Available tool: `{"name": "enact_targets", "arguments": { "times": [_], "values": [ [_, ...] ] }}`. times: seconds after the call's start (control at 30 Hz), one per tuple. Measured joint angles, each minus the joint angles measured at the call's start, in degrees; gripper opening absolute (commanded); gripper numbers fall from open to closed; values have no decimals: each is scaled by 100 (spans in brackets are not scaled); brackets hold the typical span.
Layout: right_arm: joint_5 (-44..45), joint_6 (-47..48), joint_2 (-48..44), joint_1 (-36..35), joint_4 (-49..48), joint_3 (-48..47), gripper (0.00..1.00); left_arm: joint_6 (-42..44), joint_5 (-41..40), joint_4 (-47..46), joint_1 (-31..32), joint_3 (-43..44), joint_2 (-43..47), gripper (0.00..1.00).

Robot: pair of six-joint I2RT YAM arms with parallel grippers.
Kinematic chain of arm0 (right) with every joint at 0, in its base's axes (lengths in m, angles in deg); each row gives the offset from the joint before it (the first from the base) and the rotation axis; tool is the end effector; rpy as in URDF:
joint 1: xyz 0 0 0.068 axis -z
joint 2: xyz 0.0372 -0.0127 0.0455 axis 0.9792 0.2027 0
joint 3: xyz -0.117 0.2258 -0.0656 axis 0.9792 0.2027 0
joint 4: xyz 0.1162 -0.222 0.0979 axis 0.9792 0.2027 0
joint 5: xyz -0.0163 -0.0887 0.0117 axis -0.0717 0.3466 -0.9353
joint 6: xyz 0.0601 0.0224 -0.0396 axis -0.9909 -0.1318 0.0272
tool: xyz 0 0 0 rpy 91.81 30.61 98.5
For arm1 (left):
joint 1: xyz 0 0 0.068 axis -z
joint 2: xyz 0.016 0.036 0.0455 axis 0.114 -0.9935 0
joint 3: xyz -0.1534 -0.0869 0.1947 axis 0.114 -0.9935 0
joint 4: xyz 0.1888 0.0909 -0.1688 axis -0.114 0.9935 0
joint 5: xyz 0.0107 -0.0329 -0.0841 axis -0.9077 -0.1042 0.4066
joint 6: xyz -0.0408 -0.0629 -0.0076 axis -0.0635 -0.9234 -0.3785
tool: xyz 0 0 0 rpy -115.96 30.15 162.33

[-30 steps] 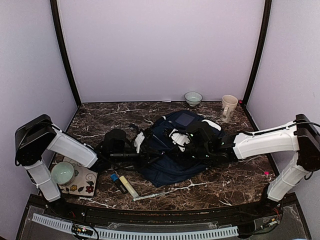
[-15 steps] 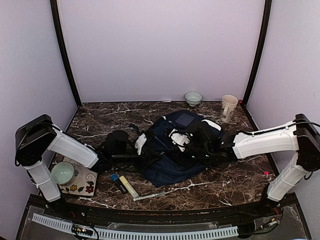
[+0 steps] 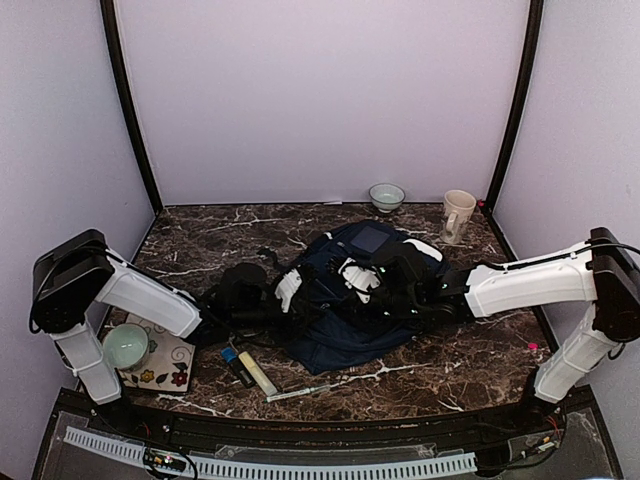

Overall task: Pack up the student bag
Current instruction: Unzip the upper front pocket of the student bag.

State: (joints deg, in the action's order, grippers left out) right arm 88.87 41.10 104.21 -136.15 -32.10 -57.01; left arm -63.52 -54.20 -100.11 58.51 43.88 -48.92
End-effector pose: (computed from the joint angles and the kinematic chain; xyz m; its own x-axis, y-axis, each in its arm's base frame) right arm 0.1966 0.3058 0.1762 -0.2771 -0.5190 -0.8086 -0.8329 0.5493 -0.0672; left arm 0.2190 -0.3002 0.1340 -0.2703 0.2177 -0.9378 0.8678 0.4769 -0.1394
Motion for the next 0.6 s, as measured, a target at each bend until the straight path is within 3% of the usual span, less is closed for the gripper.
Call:
{"name": "enact_targets", "arguments": {
  "times": [0.6],
  "values": [
    [68,-256,-417,24,-306,393,0,-76,-914,367,4,-28,251,0]
  ]
}}
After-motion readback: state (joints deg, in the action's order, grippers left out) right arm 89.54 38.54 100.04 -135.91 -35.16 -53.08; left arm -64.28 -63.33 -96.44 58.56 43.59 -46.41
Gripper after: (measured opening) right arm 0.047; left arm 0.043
